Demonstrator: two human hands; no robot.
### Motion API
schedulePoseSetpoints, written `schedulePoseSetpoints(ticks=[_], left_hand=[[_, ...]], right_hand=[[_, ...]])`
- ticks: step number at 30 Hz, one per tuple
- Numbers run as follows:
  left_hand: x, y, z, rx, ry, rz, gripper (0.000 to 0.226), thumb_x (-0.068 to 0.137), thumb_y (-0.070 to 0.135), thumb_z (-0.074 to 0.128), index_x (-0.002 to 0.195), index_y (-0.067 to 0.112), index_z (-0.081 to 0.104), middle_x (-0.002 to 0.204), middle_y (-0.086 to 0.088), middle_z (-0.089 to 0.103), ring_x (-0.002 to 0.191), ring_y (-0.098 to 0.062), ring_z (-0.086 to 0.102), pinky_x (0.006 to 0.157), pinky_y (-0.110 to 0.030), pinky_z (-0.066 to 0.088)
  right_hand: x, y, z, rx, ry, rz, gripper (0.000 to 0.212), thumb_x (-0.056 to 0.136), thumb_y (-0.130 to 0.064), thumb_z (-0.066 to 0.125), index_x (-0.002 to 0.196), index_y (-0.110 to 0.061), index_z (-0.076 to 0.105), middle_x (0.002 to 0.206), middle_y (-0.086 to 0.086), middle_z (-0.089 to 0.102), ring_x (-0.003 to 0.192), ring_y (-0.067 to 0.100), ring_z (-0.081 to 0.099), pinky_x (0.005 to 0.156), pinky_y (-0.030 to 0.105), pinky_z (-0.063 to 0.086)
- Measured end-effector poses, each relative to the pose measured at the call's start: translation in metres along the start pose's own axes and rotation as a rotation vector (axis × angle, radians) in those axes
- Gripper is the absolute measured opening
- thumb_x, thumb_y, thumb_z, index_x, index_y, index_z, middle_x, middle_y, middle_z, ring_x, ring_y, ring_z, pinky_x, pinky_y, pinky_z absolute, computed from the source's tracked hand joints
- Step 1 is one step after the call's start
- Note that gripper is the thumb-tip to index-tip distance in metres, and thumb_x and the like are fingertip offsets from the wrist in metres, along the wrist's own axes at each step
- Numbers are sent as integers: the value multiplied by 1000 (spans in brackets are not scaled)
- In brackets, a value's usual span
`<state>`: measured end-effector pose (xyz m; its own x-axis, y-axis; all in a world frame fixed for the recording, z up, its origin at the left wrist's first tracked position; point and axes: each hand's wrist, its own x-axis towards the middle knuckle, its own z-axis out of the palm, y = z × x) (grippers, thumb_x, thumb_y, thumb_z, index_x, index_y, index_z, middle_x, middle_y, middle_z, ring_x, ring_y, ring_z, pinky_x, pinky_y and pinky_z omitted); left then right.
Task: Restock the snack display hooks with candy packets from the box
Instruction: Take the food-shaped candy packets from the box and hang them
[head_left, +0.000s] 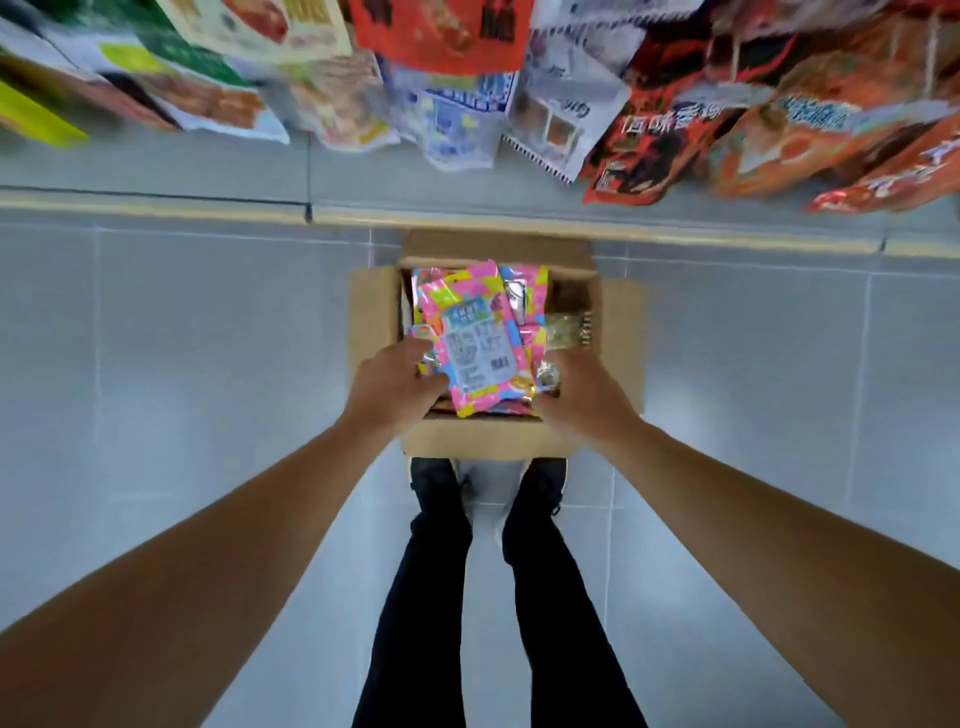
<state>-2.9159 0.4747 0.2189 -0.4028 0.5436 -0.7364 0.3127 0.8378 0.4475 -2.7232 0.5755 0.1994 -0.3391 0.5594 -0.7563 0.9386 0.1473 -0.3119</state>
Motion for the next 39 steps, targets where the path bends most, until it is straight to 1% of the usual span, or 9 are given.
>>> schedulePoseSetpoints(ticks=[3, 5, 13, 21, 25, 28, 31, 35, 39], left_hand=[[39, -33, 38, -12, -15, -60, 8, 84, 18, 60, 85, 11, 63, 90, -7, 66, 91, -24, 60, 66, -26, 42], [64, -51, 61, -26, -29, -96, 14, 82, 20, 61, 75, 10, 55, 80, -6, 60, 84, -25, 58, 59, -26, 37], [162, -85, 144, -230, -83, -203, 48, 86, 25, 66, 133, 20, 57, 127, 6, 59, 113, -10, 56, 84, -21, 41], [192, -97, 184, -424, -139, -239, 53, 81, 28, 68, 132, 20, 54, 126, 3, 63, 109, -18, 63, 91, -35, 51], [187, -96, 173, -614, -186, -294, 47, 77, 43, 68, 119, 32, 51, 120, 2, 65, 104, -18, 65, 86, -42, 57], [179, -89, 157, -736, -237, -333, 65, 66, 56, 69, 124, 30, 53, 116, 1, 68, 101, -20, 69, 80, -41, 58], [170, -86, 143, -931, -180, -375, 50, 83, 47, 70, 122, 19, 57, 101, -4, 72, 89, -21, 72, 81, -45, 59], [157, -95, 122, -1068, 20, -399, 17, 94, 25, 63, 105, 13, 66, 92, -11, 71, 81, -25, 70, 84, -44, 57], [130, -100, 92, -1053, -13, -410, 27, 96, 29, 60, 116, 11, 64, 102, -12, 75, 91, -31, 73, 86, -50, 57]], right_hand=[[47, 20, 38, 55, -46, 45, 47, 78, -27, 64, 122, -16, 52, 122, 6, 55, 108, 27, 55, 83, 33, 47], [76, 29, 60, 63, -62, 37, 40, 79, -26, 66, 114, -13, 52, 109, 5, 54, 101, 27, 57, 75, 30, 42], [195, 57, 123, 183, -6, 64, 57, 81, -23, 67, 134, -12, 49, 126, 8, 55, 105, 26, 58, 77, 31, 45], [226, 76, 158, 385, 74, 161, 34, 82, -17, 66, 116, -19, 64, 103, 1, 71, 89, 21, 66, 76, 34, 56], [208, 58, 155, 407, 114, -41, 26, 83, -9, 64, 107, -16, 70, 86, -1, 68, 71, 10, 61, 63, 17, 49], [186, 32, 157, 430, 150, -219, 16, 80, -9, 66, 94, -15, 73, 74, -2, 64, 61, 2, 52, 59, 21, 45], [166, 4, 160, 377, 151, -353, 22, 77, -12, 72, 68, -27, 59, 67, -7, 52, 61, 4, 46, 54, 13, 32], [141, -20, 157, 434, 23, -401, 13, 81, -12, 69, 93, -13, 72, 91, -5, 60, 74, 3, 58, 66, 14, 44], [120, -25, 130, 509, 64, -209, 23, 92, -16, 62, 114, -16, 70, 102, -12, 64, 85, -7, 59, 72, 3, 42]])
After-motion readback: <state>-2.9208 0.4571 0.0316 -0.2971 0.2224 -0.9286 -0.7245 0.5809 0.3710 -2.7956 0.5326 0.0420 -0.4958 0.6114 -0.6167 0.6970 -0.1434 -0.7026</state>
